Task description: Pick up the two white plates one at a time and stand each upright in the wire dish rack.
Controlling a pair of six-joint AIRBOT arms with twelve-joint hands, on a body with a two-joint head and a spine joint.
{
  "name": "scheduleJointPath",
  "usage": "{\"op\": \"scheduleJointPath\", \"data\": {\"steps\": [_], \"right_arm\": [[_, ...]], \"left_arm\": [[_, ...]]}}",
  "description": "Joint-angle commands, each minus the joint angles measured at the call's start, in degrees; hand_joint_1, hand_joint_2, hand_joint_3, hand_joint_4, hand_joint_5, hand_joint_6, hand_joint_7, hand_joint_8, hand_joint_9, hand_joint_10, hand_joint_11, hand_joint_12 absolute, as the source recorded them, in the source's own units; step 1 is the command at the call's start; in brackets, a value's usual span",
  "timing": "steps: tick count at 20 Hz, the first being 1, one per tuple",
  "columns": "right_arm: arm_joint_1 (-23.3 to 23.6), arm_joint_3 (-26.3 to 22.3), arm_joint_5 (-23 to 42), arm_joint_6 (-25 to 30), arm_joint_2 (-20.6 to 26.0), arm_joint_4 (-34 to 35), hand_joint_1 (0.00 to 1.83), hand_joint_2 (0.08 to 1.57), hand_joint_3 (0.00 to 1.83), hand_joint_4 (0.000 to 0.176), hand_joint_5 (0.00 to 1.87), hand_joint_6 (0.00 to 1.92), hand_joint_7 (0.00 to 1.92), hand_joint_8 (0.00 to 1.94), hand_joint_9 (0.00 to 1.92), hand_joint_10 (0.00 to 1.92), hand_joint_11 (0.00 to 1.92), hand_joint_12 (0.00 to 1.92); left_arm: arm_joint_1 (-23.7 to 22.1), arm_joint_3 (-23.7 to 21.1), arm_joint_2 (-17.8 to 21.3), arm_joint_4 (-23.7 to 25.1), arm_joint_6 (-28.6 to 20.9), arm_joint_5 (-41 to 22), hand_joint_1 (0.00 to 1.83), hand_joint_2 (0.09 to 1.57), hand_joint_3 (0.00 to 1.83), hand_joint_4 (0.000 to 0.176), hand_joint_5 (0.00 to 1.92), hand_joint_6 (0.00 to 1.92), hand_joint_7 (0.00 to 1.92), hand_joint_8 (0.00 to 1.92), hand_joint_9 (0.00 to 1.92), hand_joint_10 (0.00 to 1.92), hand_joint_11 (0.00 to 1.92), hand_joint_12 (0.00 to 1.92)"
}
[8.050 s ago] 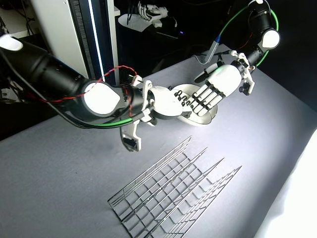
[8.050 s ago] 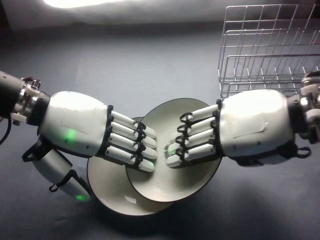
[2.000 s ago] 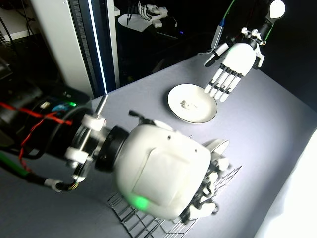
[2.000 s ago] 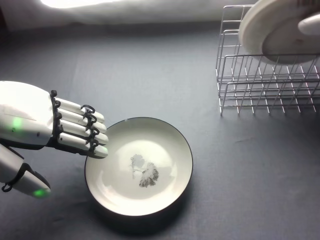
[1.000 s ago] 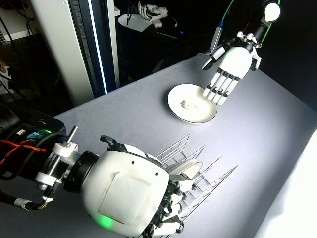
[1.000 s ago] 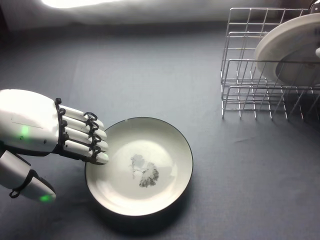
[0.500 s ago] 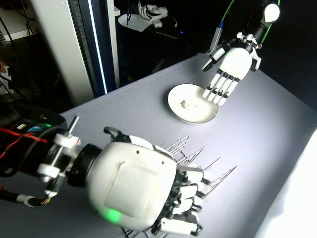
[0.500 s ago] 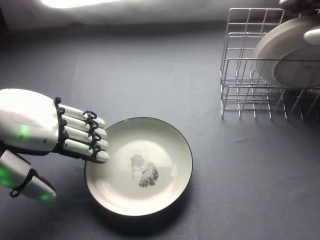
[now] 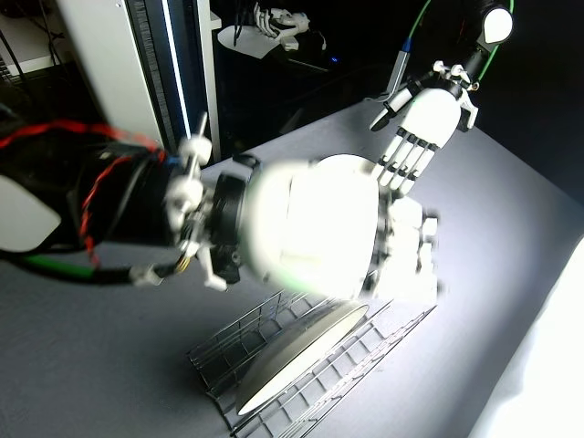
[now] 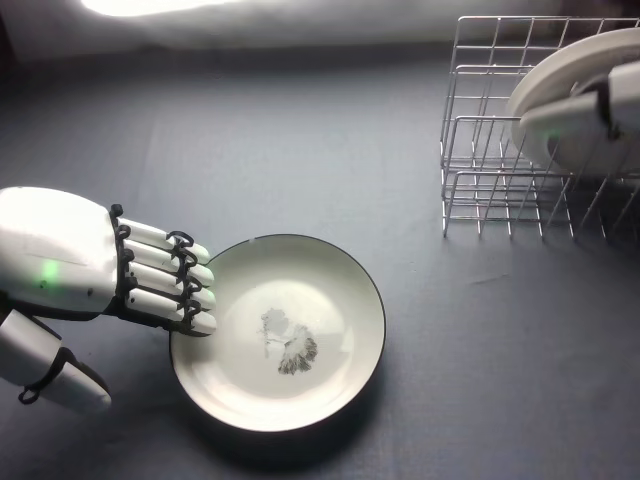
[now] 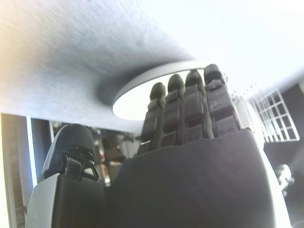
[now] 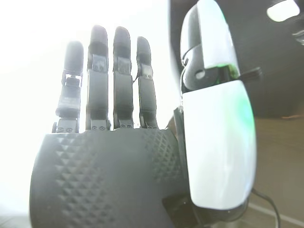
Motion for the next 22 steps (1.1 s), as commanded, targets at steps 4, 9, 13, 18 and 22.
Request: {"op": "scheduleJointPath", "data": {"steps": [4,9,13,18,22], "right_arm": [[2.55,-1.09,7.83,-0.09,-0.66,-13.38,0.99,0.98,0.0,0.0,0.0,0.0,0.0,0.0,0.0,0.0,0.0,0.0],[2.71,-3.63,8.02,-0.1,-1.12,-22.83,1.12,0.92,0.0,0.0,0.0,0.0,0.0,0.0,0.0,0.0,0.0,0.0],[2.07,-4.73,7.85,-0.12,-1.91,-29.96,1.29,0.92,0.0,0.0,0.0,0.0,0.0,0.0,0.0,0.0,0.04,0.03],[1.39,-5.26,5.87,-0.09,-3.3,-32.68,1.41,0.99,0.02,0.0,0.0,0.0,0.0,0.0,0.0,0.0,0.0,0.22],[0.47,-5.41,2.51,-0.08,-5.61,-32.68,1.45,1.04,0.02,0.0,0.0,0.0,0.0,0.0,0.0,0.0,0.0,0.11]], "left_arm": [[1.9,-0.41,-0.11,-1.91,0.03,-1.15,0.0,1.28,0.0,0.0,0.1,0.01,0.08,0.01,0.04,0.01,0.01,0.01],[4.83,-1.3,-0.23,-0.98,0.02,-1.05,0.0,1.27,0.0,0.0,0.1,0.01,0.08,0.01,0.03,0.01,0.0,0.0],[6.62,-1.36,-0.51,-0.72,-0.16,-1.05,0.0,1.28,0.0,0.0,0.13,0.0,0.12,0.01,0.08,0.01,0.03,0.03],[6.86,-1.36,-0.59,-0.59,-0.24,-1.05,0.0,1.27,0.0,0.0,0.08,0.0,0.07,0.0,0.03,0.0,0.0,0.0],[6.96,-1.4,-0.61,-0.38,-0.29,-1.05,0.0,1.28,0.0,0.0,0.11,0.01,0.08,0.01,0.04,0.01,0.02,0.01]]}}
